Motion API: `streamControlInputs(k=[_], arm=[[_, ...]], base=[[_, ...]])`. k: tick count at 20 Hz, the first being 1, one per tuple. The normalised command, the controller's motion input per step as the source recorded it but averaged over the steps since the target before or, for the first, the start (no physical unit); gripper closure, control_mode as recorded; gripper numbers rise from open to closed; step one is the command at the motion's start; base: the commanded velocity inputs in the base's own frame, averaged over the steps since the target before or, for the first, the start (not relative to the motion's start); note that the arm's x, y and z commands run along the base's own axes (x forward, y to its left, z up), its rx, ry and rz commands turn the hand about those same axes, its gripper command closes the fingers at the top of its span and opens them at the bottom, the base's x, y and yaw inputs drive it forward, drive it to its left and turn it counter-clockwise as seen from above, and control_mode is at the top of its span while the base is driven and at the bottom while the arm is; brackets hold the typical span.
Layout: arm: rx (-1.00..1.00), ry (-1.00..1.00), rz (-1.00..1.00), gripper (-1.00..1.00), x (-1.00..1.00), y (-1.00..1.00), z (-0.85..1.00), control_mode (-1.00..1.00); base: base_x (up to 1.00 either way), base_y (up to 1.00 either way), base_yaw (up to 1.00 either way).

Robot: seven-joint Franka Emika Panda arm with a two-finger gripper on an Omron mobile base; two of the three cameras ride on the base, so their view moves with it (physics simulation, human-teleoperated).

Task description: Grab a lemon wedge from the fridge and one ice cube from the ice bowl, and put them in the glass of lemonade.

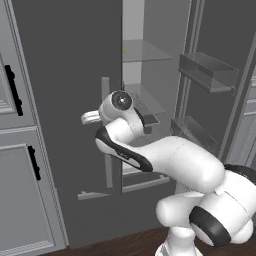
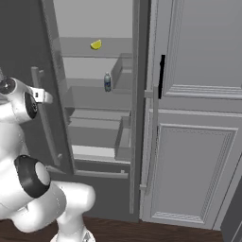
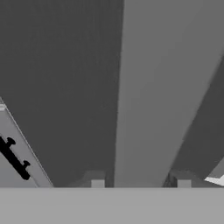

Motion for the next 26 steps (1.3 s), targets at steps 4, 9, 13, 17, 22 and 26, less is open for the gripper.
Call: streamControlInputs(k=[4, 9, 13, 17, 22, 26], arm=[[0.02, -0.05, 0.16, 1.0, -1.0, 0.49, 0.19, -1.0], [0.0, -0.02, 0.18, 1.0, -1.0, 0.48, 0.3, -1.0], [0.0, -0.04, 0.2, 1.0, -1.0, 0.4, 0.8, -1.0], [0.0, -0.03, 0.08, 1.0, -0.86, -0.03, 1.0, -1.0], [0.0, 0.07, -0.16, 1.0, -0.36, -0.77, 0.46, -1.0], [0.0, 0.19, -0.21, 1.0, -0.01, -1.0, 0.07, -1.0]], base=[[0.0, 0.0, 0.0], [0.0, 0.0, 0.0], [0.0, 0.0, 0.0], [0.0, 0.0, 0.0], [0.0, 0.0, 0.0], [0.0, 0.0, 0.0]])
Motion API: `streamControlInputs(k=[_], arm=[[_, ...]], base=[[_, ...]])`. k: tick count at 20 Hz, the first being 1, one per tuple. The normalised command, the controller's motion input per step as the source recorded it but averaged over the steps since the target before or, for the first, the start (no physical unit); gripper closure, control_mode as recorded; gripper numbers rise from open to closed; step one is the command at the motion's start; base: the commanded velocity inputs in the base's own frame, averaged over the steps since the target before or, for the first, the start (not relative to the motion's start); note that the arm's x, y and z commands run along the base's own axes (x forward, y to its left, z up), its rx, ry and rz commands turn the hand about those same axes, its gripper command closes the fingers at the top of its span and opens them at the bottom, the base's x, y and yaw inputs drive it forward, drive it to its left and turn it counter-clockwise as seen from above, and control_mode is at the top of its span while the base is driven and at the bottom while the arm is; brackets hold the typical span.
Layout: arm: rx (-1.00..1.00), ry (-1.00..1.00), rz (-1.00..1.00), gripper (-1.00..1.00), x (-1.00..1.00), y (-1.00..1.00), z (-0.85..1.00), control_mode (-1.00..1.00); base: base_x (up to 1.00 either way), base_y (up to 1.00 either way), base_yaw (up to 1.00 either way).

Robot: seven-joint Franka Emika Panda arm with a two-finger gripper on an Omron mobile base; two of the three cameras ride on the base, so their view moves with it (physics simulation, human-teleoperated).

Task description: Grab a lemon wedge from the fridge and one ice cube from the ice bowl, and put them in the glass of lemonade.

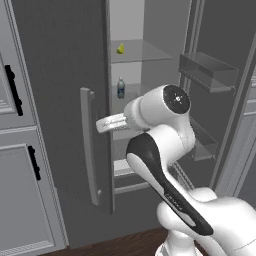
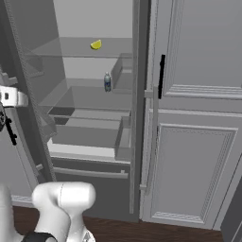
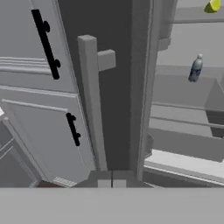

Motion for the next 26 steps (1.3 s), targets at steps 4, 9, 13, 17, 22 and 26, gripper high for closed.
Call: streamControlInputs(k=[4, 9, 13, 17, 22, 26], arm=[[0.1, 0.03, -0.17, 1.0, 0.0, -0.92, -0.09, -1.0], [0.23, 0.0, -0.05, -1.0, 0.32, -0.63, -0.56, -1.0], [0.41, 0.04, 0.0, -1.0, 0.92, -0.74, -0.25, -1.0], [0.46, 0.02, 0.01, -1.0, 0.72, -0.31, -0.01, -1.0], [0.15, 0.25, 0.08, -1.0, 0.36, 0.39, 0.0, -1.0], [0.07, 0.44, 0.21, -1.0, 0.18, 0.24, 0.08, -1.0]], base=[[0.0, 0.0, 0.0], [0.0, 0.0, 0.0], [0.0, 0.0, 0.0], [0.0, 0.0, 0.0], [0.0, 0.0, 0.0], [0.0, 0.0, 0.0]])
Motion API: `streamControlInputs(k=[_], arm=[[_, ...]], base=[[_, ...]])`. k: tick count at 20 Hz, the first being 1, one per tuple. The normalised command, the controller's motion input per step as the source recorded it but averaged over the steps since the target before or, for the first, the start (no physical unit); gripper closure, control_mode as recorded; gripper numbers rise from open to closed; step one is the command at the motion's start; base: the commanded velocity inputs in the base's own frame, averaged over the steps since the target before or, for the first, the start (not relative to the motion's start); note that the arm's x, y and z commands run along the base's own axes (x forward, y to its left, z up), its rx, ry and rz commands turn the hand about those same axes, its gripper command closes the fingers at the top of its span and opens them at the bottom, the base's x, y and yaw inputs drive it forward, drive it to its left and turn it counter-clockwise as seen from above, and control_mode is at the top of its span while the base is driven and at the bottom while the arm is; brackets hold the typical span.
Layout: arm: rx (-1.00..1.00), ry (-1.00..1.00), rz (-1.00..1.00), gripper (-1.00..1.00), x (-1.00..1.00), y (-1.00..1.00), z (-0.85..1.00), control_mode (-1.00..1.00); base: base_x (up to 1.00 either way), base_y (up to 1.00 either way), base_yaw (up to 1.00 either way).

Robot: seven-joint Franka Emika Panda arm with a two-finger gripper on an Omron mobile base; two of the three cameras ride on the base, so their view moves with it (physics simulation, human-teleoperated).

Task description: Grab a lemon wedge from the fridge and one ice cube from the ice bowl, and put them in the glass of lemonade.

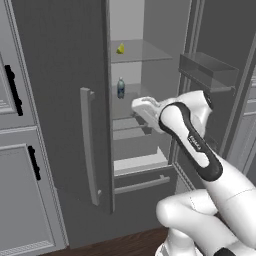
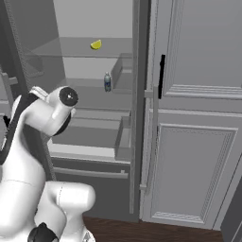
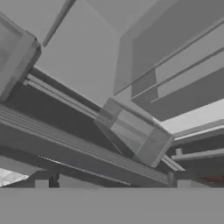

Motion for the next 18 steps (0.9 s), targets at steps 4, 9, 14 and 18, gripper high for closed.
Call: streamControlInputs(k=[4, 9, 14, 18], arm=[[0.1, 0.26, 0.25, -1.0, 0.01, 0.03, 0.0, -1.0], [0.12, 0.12, 0.24, -1.0, 0.38, 0.23, 0.0, -1.0], [0.14, 0.01, 0.12, -1.0, 0.75, 0.39, -0.13, -1.0], [0.15, 0.0, 0.07, -1.0, 0.71, 0.38, -0.13, -1.0]], base=[[0.0, 0.0, 0.0], [0.0, 0.0, 0.0], [0.0, 0.0, 0.0], [0.0, 0.0, 0.0]])
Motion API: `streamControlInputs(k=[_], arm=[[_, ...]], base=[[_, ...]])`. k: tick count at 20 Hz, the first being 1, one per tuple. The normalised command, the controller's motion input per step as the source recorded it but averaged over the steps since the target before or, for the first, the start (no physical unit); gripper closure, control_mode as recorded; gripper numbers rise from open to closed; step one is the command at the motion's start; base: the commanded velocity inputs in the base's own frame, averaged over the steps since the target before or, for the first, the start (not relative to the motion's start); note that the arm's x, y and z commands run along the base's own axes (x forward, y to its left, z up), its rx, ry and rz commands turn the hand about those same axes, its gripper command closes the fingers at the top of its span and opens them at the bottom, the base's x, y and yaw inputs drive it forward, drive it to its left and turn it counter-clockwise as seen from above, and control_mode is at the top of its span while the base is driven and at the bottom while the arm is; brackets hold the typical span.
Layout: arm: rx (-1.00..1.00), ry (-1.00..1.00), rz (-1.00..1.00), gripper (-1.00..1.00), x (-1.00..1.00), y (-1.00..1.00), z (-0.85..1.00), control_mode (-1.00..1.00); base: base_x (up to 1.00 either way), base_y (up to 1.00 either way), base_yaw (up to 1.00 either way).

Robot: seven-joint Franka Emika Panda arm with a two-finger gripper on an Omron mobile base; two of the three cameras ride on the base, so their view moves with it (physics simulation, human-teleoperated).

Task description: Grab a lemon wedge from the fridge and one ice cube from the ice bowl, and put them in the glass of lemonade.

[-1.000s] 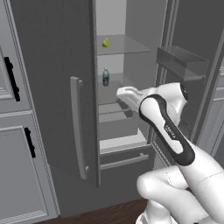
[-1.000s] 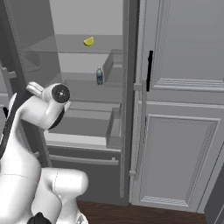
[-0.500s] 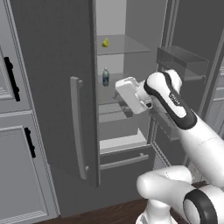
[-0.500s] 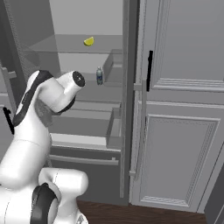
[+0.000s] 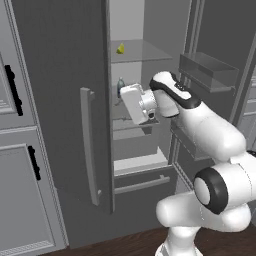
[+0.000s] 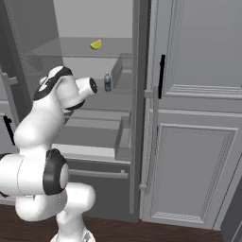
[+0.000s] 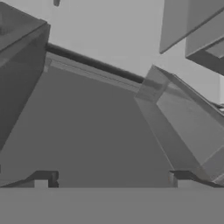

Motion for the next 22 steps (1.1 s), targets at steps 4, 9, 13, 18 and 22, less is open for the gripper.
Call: streamControlInputs(k=[4, 9, 13, 18, 22], arm=[[0.13, 0.02, 0.1, -1.0, 0.22, 0.56, -0.21, -1.0], [0.13, 0.0, 0.15, -1.0, -0.03, 0.74, -0.18, -1.0], [0.13, 0.0, 0.17, -1.0, -0.28, 0.75, -0.03, -1.0], [0.11, 0.0, 0.17, -1.0, -0.33, 0.76, 0.0, -1.0], [0.07, 0.0, 0.13, -1.0, -0.3, 0.86, 0.0, -1.0]], base=[[0.0, 0.0, 0.0], [0.0, 0.0, 0.0], [0.0, 0.0, 0.0], [0.0, 0.0, 0.0], [0.0, 0.0, 0.0]])
